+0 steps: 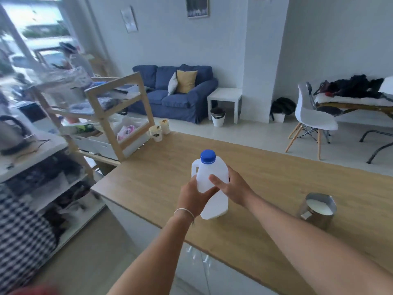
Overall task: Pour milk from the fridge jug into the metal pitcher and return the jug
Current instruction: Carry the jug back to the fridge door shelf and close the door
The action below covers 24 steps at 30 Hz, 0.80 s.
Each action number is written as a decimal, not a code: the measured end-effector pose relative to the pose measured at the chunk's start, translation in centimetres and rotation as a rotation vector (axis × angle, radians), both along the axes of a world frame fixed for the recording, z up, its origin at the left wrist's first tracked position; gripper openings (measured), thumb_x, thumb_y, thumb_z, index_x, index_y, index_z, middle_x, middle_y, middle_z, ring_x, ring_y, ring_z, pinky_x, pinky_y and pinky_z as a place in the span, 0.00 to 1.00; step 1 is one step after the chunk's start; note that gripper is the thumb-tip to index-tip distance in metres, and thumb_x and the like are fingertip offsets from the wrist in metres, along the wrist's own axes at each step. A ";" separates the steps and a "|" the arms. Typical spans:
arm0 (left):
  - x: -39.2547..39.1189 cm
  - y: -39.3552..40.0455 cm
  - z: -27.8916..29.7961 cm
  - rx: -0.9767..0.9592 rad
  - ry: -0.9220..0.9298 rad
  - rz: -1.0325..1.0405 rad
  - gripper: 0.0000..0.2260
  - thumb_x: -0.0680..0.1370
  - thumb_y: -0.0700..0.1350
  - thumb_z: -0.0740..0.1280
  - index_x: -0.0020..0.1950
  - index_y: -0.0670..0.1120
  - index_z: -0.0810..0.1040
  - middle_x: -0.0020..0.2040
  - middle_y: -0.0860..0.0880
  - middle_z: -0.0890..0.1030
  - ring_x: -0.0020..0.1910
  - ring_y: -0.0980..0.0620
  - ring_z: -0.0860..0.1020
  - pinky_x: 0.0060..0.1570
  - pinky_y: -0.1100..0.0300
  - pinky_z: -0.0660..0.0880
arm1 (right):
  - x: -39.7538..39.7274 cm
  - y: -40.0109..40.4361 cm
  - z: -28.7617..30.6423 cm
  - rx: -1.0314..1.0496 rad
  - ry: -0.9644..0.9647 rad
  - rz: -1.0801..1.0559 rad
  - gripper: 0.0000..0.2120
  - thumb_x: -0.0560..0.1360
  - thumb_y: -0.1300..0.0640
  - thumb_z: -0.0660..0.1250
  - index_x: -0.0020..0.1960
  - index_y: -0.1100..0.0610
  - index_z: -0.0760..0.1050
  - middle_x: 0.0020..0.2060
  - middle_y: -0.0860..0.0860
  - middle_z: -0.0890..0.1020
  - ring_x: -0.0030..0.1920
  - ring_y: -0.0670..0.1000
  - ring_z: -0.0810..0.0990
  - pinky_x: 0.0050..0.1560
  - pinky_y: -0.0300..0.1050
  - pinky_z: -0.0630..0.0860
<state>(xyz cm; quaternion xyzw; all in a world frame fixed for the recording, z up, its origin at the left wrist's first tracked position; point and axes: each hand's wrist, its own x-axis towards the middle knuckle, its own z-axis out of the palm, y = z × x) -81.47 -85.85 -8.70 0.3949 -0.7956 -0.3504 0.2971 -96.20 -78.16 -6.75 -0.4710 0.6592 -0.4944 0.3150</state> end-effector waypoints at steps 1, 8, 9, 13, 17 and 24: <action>1.6 0.3 0.4 -0.020 0.006 0.051 0.21 0.68 0.68 0.71 0.54 0.57 0.78 0.40 0.59 0.83 0.38 0.65 0.81 0.31 0.72 0.73 | 1.2 -0.5 0.3 -0.010 -0.001 0.057 0.29 0.70 0.30 0.69 0.68 0.40 0.72 0.58 0.42 0.83 0.58 0.47 0.82 0.60 0.55 0.79; 17.0 8.6 0.9 -0.074 0.113 0.572 0.23 0.71 0.62 0.75 0.59 0.50 0.78 0.48 0.54 0.84 0.45 0.57 0.83 0.45 0.58 0.82 | 16.0 -0.6 0.8 -0.042 0.012 0.522 0.34 0.65 0.27 0.71 0.66 0.42 0.72 0.54 0.44 0.84 0.54 0.47 0.84 0.50 0.45 0.81; 19.5 10.4 0.8 -0.079 0.116 0.642 0.23 0.70 0.62 0.75 0.58 0.50 0.79 0.47 0.55 0.84 0.45 0.58 0.83 0.45 0.57 0.82 | 18.6 0.1 0.5 -0.041 0.010 0.578 0.35 0.64 0.26 0.71 0.65 0.42 0.73 0.54 0.44 0.84 0.53 0.46 0.84 0.51 0.46 0.82; 28.1 18.6 0.0 -0.067 0.096 0.844 0.23 0.68 0.66 0.74 0.53 0.50 0.78 0.46 0.53 0.84 0.44 0.55 0.83 0.43 0.56 0.82 | 28.0 4.2 -1.1 -0.015 0.015 0.795 0.37 0.61 0.21 0.68 0.64 0.40 0.72 0.54 0.42 0.83 0.52 0.45 0.83 0.51 0.47 0.82; 36.8 28.5 -0.9 0.003 0.127 1.074 0.26 0.65 0.67 0.76 0.55 0.53 0.79 0.48 0.55 0.85 0.45 0.60 0.82 0.40 0.68 0.78 | 38.1 10.9 -2.0 0.008 -0.017 1.054 0.24 0.64 0.24 0.70 0.56 0.32 0.73 0.50 0.37 0.84 0.51 0.42 0.84 0.50 0.45 0.83; 47.1 44.1 -1.0 0.053 0.108 1.383 0.27 0.64 0.70 0.74 0.55 0.55 0.80 0.46 0.57 0.86 0.43 0.61 0.82 0.41 0.64 0.78 | 51.6 23.3 -1.4 0.022 0.021 1.378 0.26 0.69 0.32 0.72 0.61 0.43 0.76 0.52 0.44 0.86 0.53 0.46 0.85 0.55 0.55 0.83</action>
